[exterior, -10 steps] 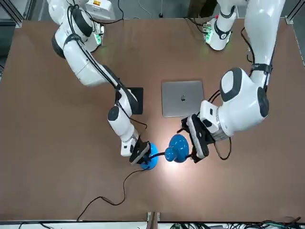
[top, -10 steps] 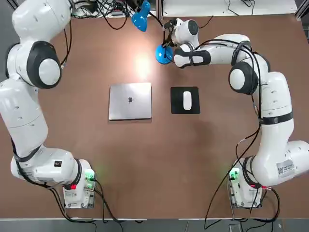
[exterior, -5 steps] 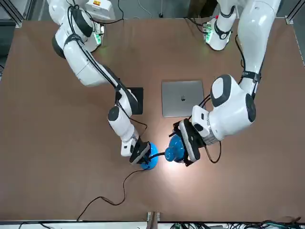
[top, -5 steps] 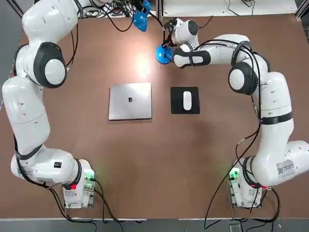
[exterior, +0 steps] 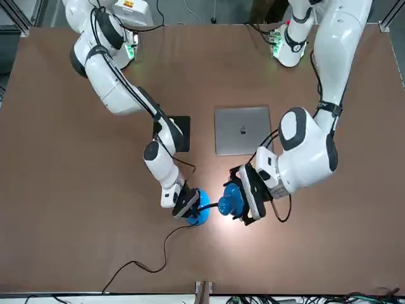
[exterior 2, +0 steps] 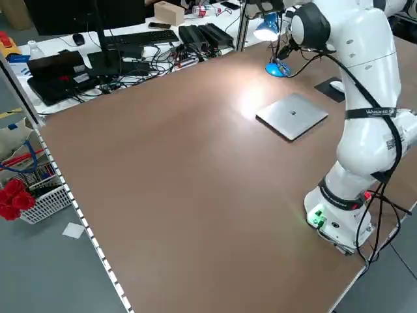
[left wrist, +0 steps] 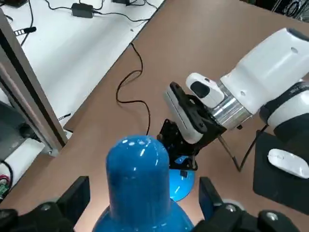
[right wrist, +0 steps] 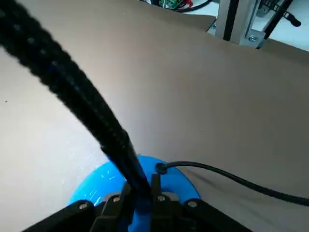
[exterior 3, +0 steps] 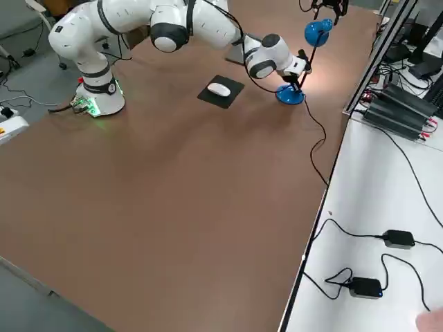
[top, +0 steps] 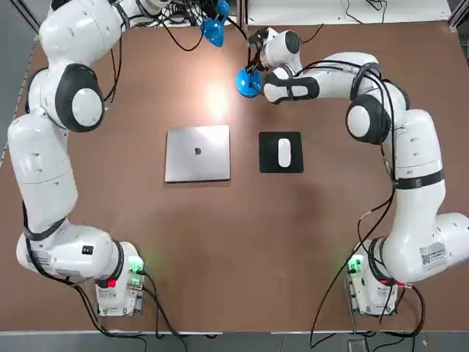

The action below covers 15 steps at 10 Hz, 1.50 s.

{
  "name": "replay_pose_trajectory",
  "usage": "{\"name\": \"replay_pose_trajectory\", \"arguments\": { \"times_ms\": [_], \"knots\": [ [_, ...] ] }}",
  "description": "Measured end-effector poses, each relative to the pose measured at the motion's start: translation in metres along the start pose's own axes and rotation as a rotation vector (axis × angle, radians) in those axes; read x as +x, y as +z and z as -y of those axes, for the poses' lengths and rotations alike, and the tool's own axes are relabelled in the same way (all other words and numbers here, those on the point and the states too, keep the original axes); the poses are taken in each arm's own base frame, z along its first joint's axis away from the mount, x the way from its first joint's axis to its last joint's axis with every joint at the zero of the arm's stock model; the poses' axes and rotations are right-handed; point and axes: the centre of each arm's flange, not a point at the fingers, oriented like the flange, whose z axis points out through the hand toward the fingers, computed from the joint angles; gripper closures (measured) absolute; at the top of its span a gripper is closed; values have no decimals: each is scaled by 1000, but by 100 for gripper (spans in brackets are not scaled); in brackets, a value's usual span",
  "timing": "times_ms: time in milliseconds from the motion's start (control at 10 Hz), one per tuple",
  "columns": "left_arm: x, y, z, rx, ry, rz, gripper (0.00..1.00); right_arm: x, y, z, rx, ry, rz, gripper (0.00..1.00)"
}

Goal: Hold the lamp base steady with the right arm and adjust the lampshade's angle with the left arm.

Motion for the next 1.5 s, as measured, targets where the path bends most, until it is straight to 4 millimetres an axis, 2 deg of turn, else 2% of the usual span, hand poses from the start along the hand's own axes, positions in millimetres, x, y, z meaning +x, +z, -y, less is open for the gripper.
{"name": "replay_pose_trajectory", "arguments": {
  "times_ms": [600,1200,1400,1500],
  "knots": [
    [-7,12,3,-3,20,-2,0,-1,1,0,-3,-4,-4,84],
    [-7,28,-1,-1,-2,-38,1,-1,1,0,-7,-8,-6,84],
    [-7,30,-1,-2,4,-38,4,-1,1,0,-7,-8,-6,84],
    [-6,29,-1,-2,13,-40,10,-1,1,0,-7,-8,-6,84]
  ]
}}
